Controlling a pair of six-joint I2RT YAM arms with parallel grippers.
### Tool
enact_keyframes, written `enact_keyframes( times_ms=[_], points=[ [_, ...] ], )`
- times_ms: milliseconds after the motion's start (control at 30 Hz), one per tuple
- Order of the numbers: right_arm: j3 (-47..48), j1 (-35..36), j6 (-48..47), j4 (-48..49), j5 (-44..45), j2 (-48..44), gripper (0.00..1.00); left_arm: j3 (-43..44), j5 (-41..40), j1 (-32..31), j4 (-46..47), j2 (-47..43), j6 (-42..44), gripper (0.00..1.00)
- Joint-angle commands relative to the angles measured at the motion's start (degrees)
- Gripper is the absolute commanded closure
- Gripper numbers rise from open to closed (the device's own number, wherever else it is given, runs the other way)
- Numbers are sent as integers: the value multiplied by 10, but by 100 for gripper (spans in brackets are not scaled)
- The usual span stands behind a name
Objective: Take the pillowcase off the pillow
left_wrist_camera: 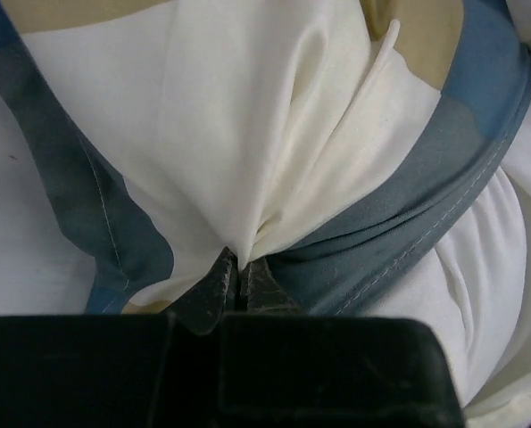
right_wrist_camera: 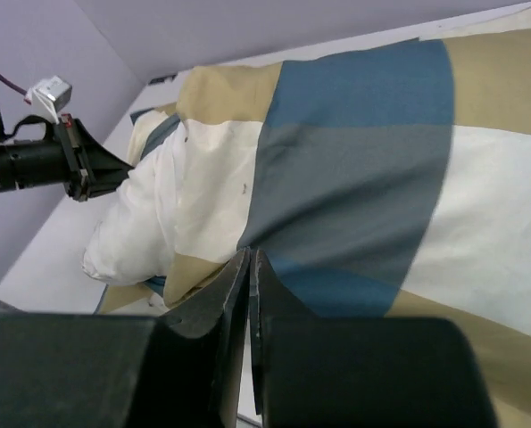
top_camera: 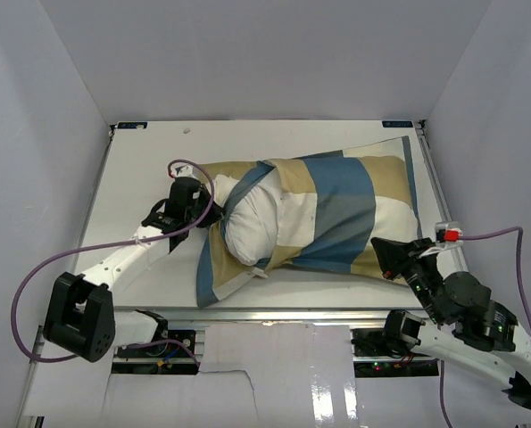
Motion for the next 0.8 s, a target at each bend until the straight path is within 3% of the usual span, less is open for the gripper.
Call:
enact_keyframes(
  times_ms=[0, 33, 67, 167, 233, 433, 667, 767],
  points=[
    [5, 1, -29, 0, -42, 69, 92, -55, 117, -41, 119, -51, -3, 100],
    [8, 1, -57, 12, -69, 95, 92, -63, 116, -49, 122, -52, -5, 100],
    [20, 1, -73, 41, -122, 149, 85, -66, 111, -61, 121, -53, -5, 100],
    [64, 1, -112, 73, -195, 264, 42, -81, 98, -90, 126, -62, -10, 100],
    [89, 2, -130, 102, -217, 314, 30, -91, 91, -112, 136, -73, -17, 100],
    [146, 2, -139, 154, -218, 482, 13, -107, 84, -150, 153, -94, -31, 100],
    [68, 0, -114, 196, -172, 584, 8, -132, 77, -157, 163, -104, -40, 100],
    [71, -15, -128, 217, -220, 652, 8, -145, 76, -157, 172, -107, -44, 100]
  ],
)
